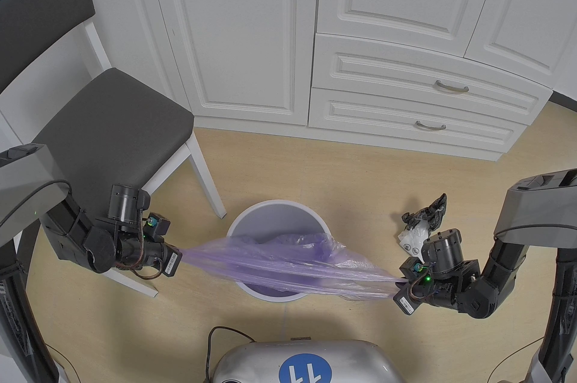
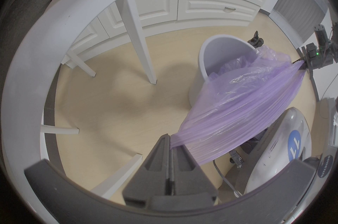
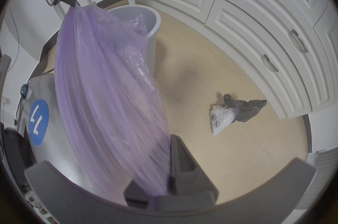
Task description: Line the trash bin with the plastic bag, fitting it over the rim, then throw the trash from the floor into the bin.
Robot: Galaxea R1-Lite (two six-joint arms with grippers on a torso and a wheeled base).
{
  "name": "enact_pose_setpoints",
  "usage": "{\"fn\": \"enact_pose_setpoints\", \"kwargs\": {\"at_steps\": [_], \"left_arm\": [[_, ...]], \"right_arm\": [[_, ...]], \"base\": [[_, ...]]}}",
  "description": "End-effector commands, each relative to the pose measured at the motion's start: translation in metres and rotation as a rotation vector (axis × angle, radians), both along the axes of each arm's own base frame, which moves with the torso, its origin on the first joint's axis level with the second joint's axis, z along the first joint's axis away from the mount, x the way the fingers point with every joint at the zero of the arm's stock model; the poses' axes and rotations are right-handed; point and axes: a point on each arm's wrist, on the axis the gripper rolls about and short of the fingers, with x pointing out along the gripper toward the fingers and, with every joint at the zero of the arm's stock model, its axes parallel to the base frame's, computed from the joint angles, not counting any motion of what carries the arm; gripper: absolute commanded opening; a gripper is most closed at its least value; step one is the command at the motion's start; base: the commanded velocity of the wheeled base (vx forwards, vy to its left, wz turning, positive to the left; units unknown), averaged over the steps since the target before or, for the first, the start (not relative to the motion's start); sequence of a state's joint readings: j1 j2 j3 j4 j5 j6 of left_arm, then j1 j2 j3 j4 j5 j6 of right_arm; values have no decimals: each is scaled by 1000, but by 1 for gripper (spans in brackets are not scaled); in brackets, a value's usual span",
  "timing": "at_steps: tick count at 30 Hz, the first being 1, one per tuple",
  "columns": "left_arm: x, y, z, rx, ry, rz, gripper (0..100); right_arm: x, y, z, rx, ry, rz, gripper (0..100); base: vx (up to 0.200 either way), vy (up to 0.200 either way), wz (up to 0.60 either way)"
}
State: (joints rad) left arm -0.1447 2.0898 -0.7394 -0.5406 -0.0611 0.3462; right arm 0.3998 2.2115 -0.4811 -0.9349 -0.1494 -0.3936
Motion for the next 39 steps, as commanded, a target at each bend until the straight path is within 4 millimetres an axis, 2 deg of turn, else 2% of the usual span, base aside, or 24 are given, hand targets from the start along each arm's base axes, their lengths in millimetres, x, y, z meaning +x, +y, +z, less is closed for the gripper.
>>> {"fn": "enact_pose_setpoints", "kwargs": {"at_steps": [1, 7, 13, 22, 25, 29, 31, 34, 39], "left_arm": [[-5, 3, -1, 11, 9, -4, 0], [-11, 6, 1, 8, 10, -53, 0], [-19, 21, 3, 15, -2, -184, 0], [-24, 20, -2, 26, 16, -204, 0], [-25, 18, -3, 33, 20, -221, 0], [-26, 9, -12, 52, 41, -270, 0], [-24, -5, -19, 51, 54, -299, 0], [-21, -14, -28, 45, 49, -312, 0], [-13, -26, -37, 32, -16, -225, 0]], "right_arm": [[-7, 0, 1, -27, 9, 32, 0], [-18, -3, 4, -51, 24, 100, 0], [-23, -8, 4, -76, 35, 162, 0], [-31, 0, 2, -79, 44, 203, 0], [-34, 5, 1, -77, 32, 222, 0], [-34, 17, -11, -69, 11, 246, 0], [-30, 22, -21, -55, -36, 235, 0], [-26, 23, -25, -48, -84, 220, 0], [-23, 24, -25, -50, -121, 198, 0]], "base": [[0, 0, 0], [0, 0, 0], [0, 0, 0], [0, 0, 0], [0, 0, 0], [0, 0, 0], [0, 0, 0], [0, 0, 0], [0, 0, 0]]}}
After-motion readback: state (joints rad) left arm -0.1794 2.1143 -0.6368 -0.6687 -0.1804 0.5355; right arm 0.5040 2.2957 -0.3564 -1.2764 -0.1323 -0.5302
